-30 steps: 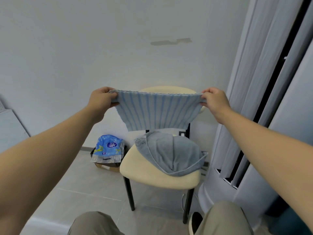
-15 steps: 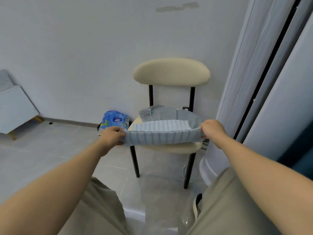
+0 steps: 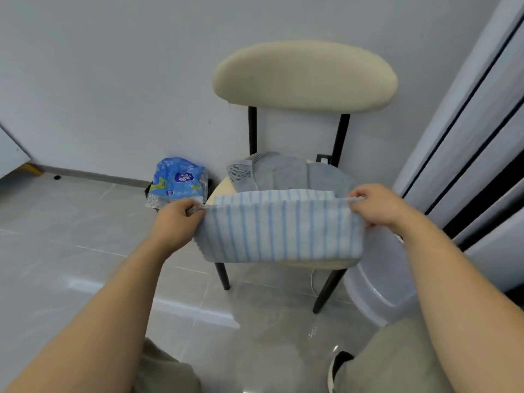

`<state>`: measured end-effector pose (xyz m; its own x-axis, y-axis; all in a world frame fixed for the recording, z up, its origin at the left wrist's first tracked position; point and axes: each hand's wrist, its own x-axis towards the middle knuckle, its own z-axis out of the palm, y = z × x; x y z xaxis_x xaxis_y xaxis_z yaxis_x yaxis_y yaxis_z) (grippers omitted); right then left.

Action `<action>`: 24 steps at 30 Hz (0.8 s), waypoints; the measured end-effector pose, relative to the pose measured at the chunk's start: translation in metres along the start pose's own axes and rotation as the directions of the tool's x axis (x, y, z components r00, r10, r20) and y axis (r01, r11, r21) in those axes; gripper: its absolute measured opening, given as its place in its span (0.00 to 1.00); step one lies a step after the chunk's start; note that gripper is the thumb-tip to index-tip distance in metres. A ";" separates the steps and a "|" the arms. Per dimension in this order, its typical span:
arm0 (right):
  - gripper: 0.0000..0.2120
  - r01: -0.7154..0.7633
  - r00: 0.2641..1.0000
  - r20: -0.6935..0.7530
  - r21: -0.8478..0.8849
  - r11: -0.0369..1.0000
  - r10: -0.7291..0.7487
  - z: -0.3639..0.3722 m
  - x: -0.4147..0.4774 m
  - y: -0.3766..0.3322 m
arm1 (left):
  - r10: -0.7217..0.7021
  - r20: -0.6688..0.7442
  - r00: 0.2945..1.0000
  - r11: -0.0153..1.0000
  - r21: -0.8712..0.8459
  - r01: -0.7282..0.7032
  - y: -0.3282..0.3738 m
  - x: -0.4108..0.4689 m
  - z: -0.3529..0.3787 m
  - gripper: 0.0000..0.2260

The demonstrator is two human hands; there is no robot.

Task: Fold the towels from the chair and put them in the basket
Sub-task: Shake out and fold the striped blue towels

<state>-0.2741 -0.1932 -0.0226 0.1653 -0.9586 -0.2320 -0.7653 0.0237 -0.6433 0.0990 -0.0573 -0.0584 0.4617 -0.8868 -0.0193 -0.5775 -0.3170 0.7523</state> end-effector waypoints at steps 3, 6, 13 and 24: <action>0.04 0.074 0.976 -0.196 -0.109 0.991 -0.094 0.012 0.046 0.006 | 0.035 -0.056 0.998 0.999 0.020 -0.034 0.000 0.040 0.015 0.06; 0.05 0.087 0.967 -0.233 -0.090 0.992 -0.106 0.028 0.084 0.014 | 0.068 -0.080 0.995 0.994 0.093 -0.061 -0.004 0.071 0.030 0.06; 0.04 0.059 0.973 -0.227 0.026 0.998 -0.052 0.070 0.129 0.025 | -0.038 -0.092 0.995 0.987 0.149 0.051 -0.026 0.104 0.058 0.05; 0.02 -0.043 0.995 -0.091 0.015 0.999 0.044 0.069 0.128 0.020 | -0.097 0.144 0.985 0.979 -0.166 0.121 -0.029 0.110 0.067 0.07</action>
<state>-0.2253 -0.2961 -0.1161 0.0741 -0.9784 -0.1930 -0.7625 0.0691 -0.6433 0.1210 -0.1685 -0.1265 0.4137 -0.8910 -0.1872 -0.3977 -0.3618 0.8432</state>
